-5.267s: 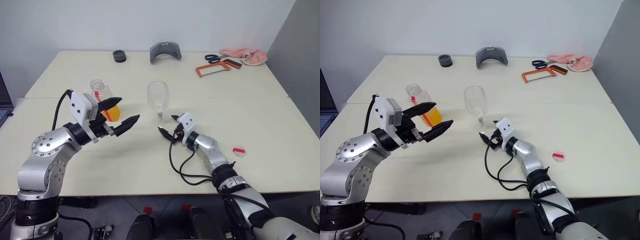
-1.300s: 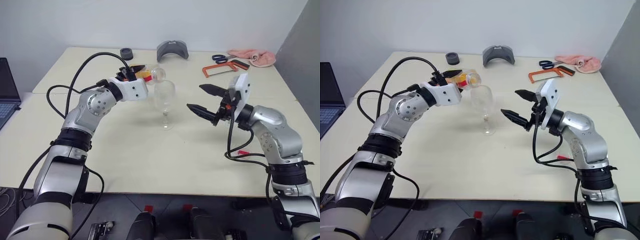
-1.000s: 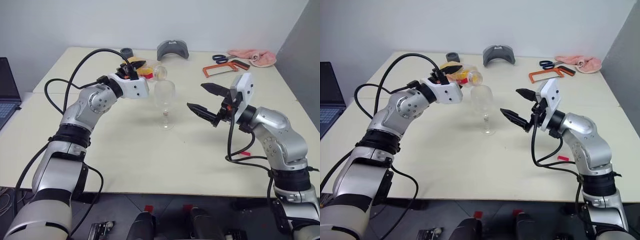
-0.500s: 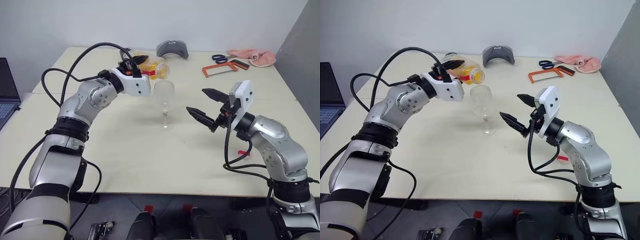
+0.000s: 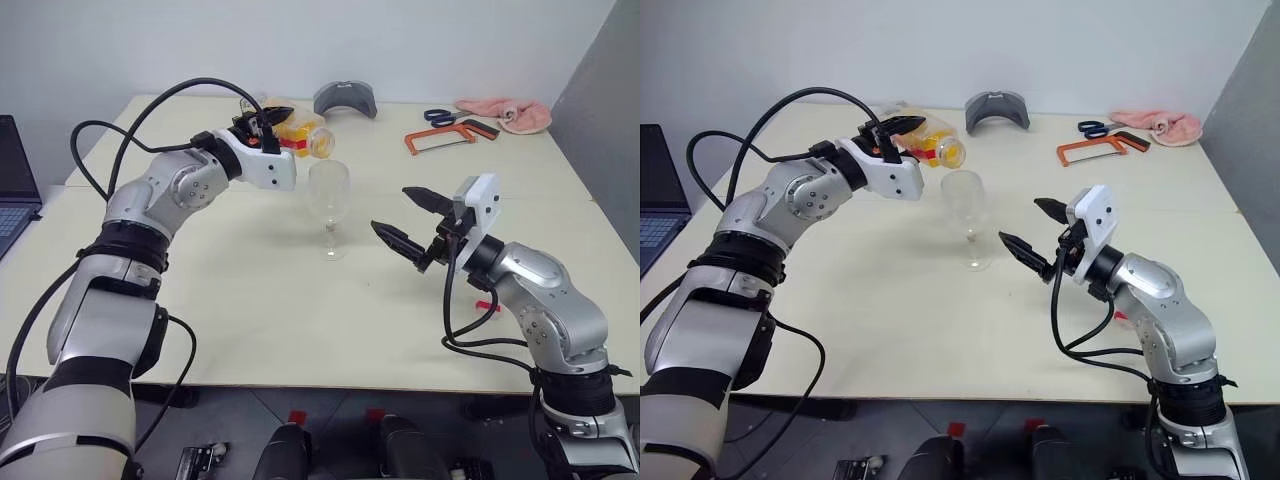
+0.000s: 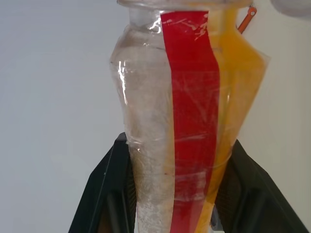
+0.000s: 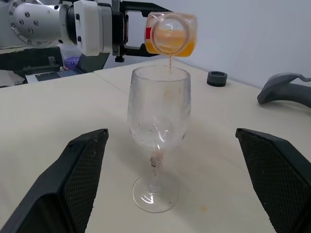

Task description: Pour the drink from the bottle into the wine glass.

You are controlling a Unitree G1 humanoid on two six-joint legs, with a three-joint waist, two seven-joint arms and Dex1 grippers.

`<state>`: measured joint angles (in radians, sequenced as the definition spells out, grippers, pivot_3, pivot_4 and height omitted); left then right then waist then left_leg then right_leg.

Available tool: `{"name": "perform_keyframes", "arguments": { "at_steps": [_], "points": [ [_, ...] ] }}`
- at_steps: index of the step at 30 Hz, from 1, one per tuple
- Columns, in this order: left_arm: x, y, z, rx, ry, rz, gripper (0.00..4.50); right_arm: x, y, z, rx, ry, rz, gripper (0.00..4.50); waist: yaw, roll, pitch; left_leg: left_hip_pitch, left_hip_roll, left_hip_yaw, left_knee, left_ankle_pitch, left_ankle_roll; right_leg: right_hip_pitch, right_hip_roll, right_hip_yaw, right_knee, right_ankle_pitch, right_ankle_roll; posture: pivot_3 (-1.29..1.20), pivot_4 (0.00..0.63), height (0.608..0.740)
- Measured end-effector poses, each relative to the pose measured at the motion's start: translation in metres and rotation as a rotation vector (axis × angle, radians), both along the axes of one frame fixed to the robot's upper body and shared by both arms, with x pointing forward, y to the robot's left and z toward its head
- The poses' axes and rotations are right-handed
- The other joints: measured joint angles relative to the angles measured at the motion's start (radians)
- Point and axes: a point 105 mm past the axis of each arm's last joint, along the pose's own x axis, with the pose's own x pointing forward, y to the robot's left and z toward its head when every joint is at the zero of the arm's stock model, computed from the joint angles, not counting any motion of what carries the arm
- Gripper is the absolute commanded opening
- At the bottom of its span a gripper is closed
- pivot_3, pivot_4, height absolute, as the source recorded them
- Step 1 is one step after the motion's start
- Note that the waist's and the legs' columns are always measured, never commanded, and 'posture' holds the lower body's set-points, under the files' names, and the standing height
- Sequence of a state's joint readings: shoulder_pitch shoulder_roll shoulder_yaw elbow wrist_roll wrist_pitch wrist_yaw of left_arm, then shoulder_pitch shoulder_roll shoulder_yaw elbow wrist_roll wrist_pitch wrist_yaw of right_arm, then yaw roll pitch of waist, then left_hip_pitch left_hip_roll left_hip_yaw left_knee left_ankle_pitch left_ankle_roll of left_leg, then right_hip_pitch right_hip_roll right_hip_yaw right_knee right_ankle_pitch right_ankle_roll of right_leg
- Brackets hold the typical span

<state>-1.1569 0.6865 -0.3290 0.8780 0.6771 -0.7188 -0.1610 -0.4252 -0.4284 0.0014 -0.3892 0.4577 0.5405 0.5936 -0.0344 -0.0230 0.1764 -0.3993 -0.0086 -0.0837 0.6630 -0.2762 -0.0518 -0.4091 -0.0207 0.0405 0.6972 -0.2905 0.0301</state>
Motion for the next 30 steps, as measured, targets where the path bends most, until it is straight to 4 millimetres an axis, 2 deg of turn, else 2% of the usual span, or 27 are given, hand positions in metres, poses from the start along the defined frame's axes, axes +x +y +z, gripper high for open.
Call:
{"name": "perform_keyframes", "arguments": {
  "at_steps": [13, 20, 30],
  "points": [
    [0.003, 0.007, 0.003, 0.027, -0.028, 0.018, 1.69, -0.003, 0.004, -0.006, -0.008, 0.008, 0.001, 4.50, 0.000, 0.000, 0.000, 0.000, 0.000, 0.000, 0.000, 0.000, 0.000, 0.000, 0.000, 0.000, 0.000, 0.000, 0.000, 0.00, 0.150, 0.740],
    [0.002, 0.005, 0.011, 0.034, -0.058, 0.007, 1.69, -0.006, 0.007, -0.005, 0.006, 0.001, 0.009, 4.50, 0.000, 0.000, 0.000, 0.000, -0.001, 0.000, 0.000, 0.000, 0.000, 0.000, 0.000, 0.000, 0.000, 0.000, 0.000, 0.00, 0.150, 0.740],
    [0.004, 0.009, 0.006, 0.050, -0.050, 0.016, 1.69, -0.010, 0.013, 0.003, 0.072, -0.029, -0.004, 4.50, 0.000, 0.000, 0.000, 0.000, -0.001, 0.000, 0.000, 0.000, 0.000, 0.000, 0.000, 0.000, 0.000, 0.000, 0.000, 0.00, 0.150, 0.740]
  ]
}}
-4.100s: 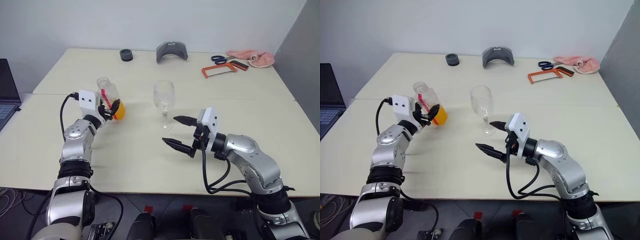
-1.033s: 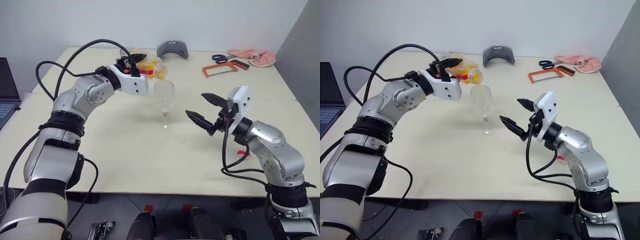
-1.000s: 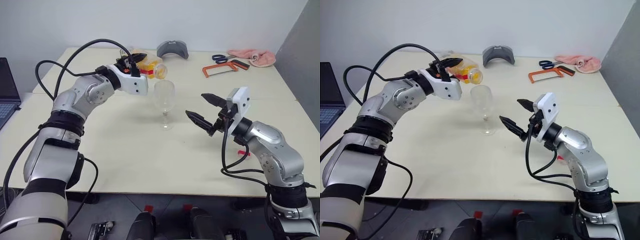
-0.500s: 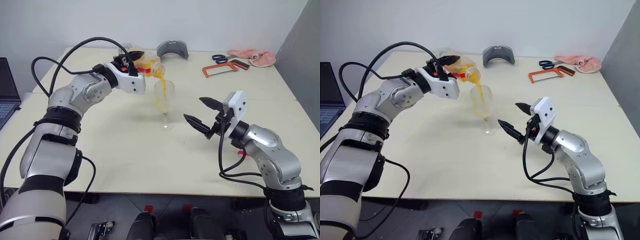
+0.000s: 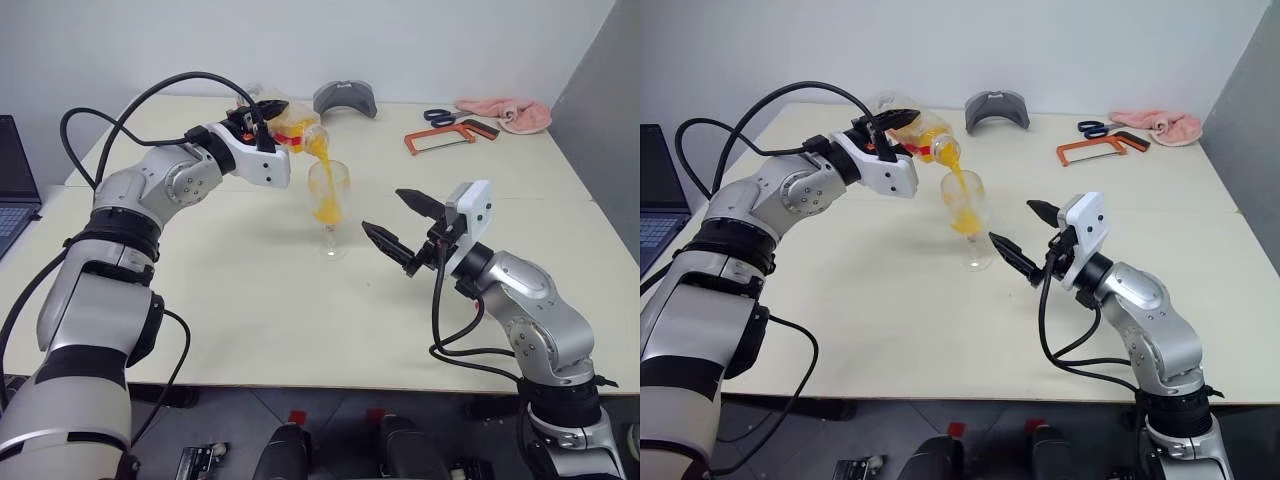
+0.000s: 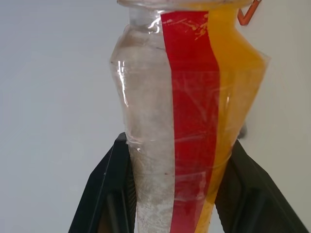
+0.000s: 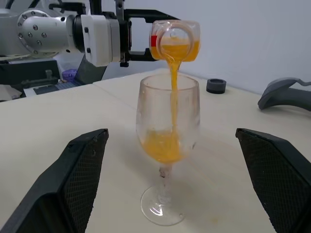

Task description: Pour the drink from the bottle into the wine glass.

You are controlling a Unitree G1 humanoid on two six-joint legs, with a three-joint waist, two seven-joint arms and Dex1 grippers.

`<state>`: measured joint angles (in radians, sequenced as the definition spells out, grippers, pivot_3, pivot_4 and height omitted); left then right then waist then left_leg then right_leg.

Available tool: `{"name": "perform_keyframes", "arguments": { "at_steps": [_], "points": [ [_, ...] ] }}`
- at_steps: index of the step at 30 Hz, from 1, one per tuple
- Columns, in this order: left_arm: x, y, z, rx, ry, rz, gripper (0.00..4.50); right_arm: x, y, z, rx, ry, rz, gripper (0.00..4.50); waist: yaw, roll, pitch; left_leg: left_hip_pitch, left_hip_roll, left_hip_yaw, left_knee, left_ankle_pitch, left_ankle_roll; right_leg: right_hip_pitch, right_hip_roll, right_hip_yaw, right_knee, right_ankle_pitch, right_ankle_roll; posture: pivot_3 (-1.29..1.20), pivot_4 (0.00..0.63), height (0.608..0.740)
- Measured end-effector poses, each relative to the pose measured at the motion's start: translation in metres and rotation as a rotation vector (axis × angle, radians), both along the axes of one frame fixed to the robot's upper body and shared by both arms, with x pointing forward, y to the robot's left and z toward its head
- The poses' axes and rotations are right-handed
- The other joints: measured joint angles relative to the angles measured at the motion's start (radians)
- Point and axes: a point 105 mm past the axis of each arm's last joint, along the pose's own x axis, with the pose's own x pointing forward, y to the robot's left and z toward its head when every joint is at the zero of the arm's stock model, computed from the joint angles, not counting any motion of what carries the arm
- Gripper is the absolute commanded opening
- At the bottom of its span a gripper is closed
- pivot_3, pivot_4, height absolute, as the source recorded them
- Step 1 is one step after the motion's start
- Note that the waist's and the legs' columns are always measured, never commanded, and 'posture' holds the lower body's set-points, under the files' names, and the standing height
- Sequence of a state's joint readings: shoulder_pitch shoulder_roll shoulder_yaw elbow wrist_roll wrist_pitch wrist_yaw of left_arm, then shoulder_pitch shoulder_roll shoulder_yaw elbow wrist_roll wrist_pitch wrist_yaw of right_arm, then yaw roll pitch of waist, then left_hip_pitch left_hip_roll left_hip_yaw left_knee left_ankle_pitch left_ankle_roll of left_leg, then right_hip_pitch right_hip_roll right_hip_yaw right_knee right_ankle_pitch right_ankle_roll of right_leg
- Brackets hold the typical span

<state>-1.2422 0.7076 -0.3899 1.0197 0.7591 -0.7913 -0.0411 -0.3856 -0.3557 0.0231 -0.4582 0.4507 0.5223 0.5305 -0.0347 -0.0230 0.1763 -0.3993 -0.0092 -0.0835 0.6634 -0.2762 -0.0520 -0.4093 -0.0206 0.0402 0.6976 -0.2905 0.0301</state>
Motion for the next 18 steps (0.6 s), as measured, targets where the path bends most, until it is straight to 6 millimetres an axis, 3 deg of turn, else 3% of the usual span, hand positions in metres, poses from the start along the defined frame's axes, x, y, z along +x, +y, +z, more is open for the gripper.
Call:
{"name": "perform_keyframes", "arguments": {
  "at_steps": [5, 18],
  "points": [
    [-0.0006, 0.0006, 0.0092, 0.000, -0.027, 0.000, 1.69, -0.0046, 0.0007, -0.0005, -0.016, -0.007, 0.020, 4.50, 0.000, 0.000, 0.000, 0.000, 0.000, 0.000, 0.000, 0.000, 0.000, 0.000, 0.000, 0.000, 0.000, 0.000, 0.000, 0.00, 0.150, 0.740],
    [-0.0002, -0.0014, 0.0104, 0.028, -0.042, -0.007, 1.69, -0.0035, -0.0014, -0.0023, -0.045, -0.007, 0.030, 4.50, 0.000, 0.000, 0.000, 0.000, 0.000, 0.000, 0.000, 0.000, 0.000, 0.000, 0.000, 0.000, 0.000, 0.000, 0.000, 0.00, 0.150, 0.740]
  ]
}}
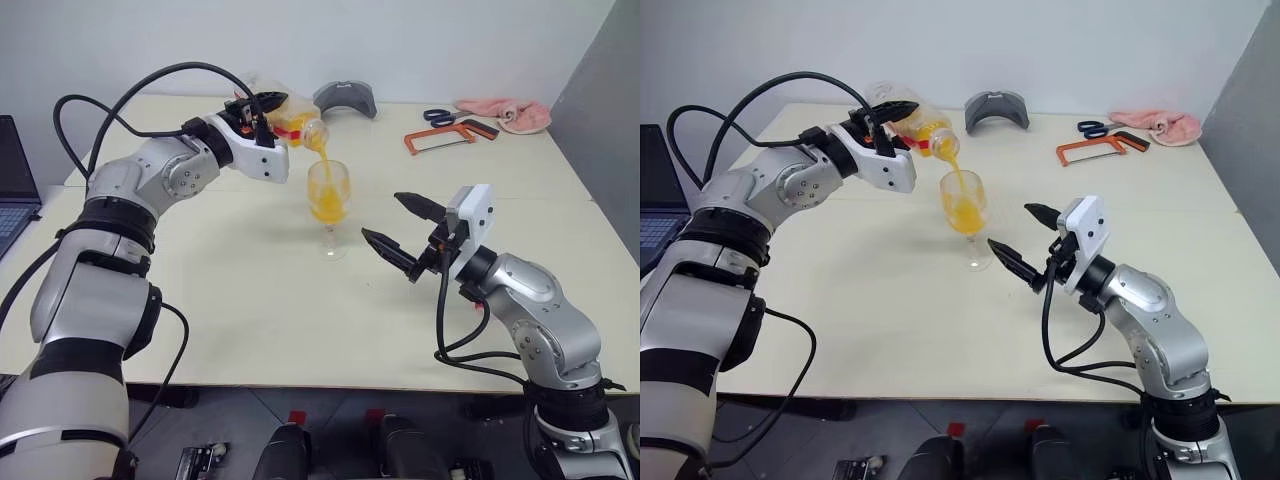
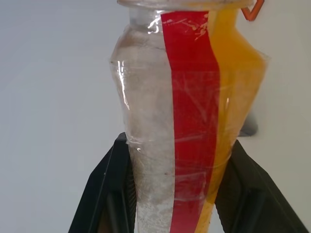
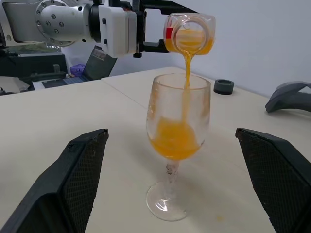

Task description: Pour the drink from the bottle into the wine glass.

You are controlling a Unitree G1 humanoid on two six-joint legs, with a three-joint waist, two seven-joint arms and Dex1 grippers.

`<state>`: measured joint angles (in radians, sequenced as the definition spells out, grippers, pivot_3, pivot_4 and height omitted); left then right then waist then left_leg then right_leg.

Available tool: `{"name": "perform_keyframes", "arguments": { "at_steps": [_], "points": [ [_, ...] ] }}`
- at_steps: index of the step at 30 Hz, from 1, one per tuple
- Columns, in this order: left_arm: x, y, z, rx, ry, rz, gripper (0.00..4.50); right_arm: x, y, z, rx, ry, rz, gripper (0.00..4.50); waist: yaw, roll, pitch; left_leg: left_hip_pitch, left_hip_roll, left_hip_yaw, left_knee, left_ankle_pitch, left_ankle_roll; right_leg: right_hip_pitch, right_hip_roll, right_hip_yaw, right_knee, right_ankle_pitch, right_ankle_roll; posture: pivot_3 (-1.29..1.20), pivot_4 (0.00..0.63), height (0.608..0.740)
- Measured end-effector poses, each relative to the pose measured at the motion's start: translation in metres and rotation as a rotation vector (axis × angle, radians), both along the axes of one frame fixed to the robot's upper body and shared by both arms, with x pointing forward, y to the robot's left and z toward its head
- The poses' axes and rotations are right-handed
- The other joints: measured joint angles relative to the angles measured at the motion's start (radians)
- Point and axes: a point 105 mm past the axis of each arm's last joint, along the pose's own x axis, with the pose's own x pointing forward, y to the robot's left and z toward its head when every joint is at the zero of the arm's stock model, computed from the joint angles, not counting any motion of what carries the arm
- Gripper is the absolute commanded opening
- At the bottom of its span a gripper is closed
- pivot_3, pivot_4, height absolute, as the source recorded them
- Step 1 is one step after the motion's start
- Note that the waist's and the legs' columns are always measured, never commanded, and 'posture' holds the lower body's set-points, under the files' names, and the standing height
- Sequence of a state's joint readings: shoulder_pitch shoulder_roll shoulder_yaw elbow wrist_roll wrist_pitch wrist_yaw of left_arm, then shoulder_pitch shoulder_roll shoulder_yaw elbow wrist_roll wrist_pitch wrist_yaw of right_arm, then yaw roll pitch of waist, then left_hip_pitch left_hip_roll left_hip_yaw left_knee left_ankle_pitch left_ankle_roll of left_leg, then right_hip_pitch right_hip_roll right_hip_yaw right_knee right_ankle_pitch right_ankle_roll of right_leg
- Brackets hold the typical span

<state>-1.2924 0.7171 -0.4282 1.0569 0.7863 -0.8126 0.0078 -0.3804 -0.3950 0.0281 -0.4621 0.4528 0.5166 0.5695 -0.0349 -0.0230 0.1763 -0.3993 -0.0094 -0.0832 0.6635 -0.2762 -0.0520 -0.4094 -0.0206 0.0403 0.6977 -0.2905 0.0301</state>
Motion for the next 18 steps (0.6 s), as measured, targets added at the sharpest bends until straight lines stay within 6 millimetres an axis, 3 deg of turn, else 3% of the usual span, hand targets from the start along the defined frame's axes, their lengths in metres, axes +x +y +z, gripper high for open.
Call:
{"name": "perform_keyframes", "arguments": {
  "at_steps": [18],
  "points": [
    [0.0002, -0.0005, 0.0026, 0.021, -0.017, 0.000, 1.69, 0.0007, 0.0013, 0.0003, 0.014, 0.001, 0.001, 4.50, 0.000, 0.000, 0.000, 0.000, 0.000, 0.000, 0.000, 0.000, 0.000, 0.000, 0.000, 0.000, 0.000, 0.000, 0.000, 0.00, 0.150, 0.740]
  ]
}}
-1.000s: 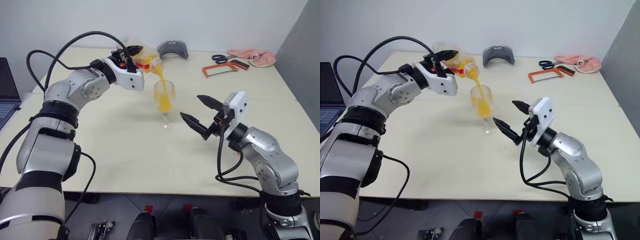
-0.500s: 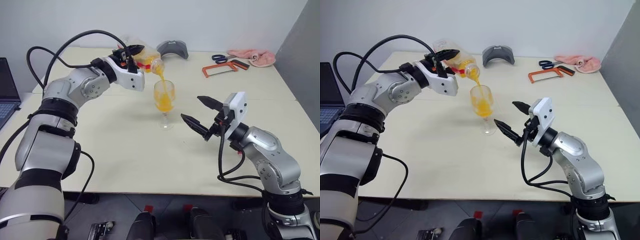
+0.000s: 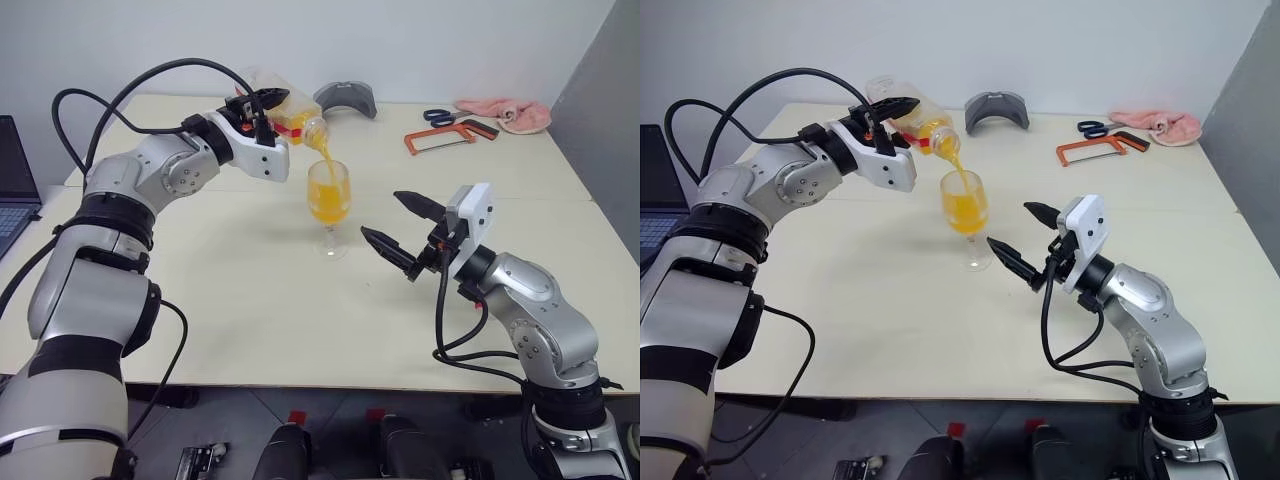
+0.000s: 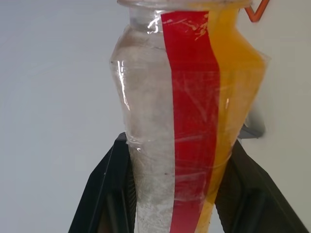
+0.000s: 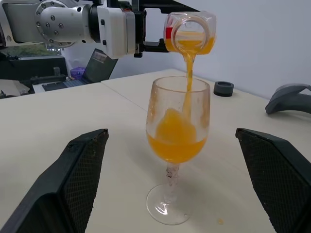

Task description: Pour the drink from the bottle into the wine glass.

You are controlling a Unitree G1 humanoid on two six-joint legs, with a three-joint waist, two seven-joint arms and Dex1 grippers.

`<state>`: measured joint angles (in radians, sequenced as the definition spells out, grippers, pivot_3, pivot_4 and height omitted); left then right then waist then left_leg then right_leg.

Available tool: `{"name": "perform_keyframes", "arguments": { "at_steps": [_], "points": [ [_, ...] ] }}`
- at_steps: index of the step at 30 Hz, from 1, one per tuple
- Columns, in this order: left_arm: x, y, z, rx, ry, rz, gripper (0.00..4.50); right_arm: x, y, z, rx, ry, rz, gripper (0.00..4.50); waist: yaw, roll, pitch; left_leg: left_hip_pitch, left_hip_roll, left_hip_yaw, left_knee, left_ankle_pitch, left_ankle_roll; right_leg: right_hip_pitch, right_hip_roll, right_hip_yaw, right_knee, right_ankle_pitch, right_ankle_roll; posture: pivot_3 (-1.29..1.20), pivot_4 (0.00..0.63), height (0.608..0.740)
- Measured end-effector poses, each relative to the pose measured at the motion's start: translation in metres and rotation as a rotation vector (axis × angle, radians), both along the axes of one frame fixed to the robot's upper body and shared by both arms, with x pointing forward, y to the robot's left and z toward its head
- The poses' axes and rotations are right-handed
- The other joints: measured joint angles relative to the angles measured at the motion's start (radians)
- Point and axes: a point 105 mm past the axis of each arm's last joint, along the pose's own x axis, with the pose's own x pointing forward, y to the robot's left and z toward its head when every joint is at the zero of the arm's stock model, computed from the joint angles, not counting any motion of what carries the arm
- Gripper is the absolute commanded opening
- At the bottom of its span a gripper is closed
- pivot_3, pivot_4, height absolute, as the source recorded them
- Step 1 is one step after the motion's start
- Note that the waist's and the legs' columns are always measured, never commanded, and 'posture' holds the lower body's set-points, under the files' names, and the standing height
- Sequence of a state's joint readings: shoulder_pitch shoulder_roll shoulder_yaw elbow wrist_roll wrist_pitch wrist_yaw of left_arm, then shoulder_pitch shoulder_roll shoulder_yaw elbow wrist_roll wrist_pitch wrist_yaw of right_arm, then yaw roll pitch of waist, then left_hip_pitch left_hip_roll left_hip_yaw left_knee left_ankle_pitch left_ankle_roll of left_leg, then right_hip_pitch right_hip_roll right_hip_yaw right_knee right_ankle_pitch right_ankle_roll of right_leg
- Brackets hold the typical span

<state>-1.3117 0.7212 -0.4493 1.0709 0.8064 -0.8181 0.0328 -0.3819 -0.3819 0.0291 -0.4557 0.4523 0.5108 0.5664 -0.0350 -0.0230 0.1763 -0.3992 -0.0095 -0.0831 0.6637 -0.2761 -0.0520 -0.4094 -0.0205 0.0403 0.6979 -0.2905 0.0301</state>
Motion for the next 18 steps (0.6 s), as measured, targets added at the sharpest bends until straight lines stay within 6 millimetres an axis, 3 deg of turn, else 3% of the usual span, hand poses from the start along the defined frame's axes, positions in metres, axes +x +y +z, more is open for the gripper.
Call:
{"name": "perform_keyframes", "arguments": {
  "at_steps": [7, 18],
  "points": [
    [-0.0008, -0.0038, 0.0089, 0.012, -0.022, -0.008, 1.69, -0.0005, 0.0019, -0.0008, 0.006, 0.004, 0.006, 4.50, 0.000, 0.000, 0.000, 0.000, 0.000, 0.000, 0.000, 0.000, 0.000, 0.000, 0.000, 0.000, 0.000, 0.000, 0.000, 0.00, 0.150, 0.740],
    [0.0003, -0.0011, 0.0065, 0.013, -0.020, 0.001, 1.69, -0.0012, 0.0038, -0.0025, 0.005, 0.010, 0.012, 4.50, 0.000, 0.000, 0.000, 0.000, 0.000, 0.000, 0.000, 0.000, 0.000, 0.000, 0.000, 0.000, 0.000, 0.000, 0.000, 0.00, 0.150, 0.740]
  ]
}}
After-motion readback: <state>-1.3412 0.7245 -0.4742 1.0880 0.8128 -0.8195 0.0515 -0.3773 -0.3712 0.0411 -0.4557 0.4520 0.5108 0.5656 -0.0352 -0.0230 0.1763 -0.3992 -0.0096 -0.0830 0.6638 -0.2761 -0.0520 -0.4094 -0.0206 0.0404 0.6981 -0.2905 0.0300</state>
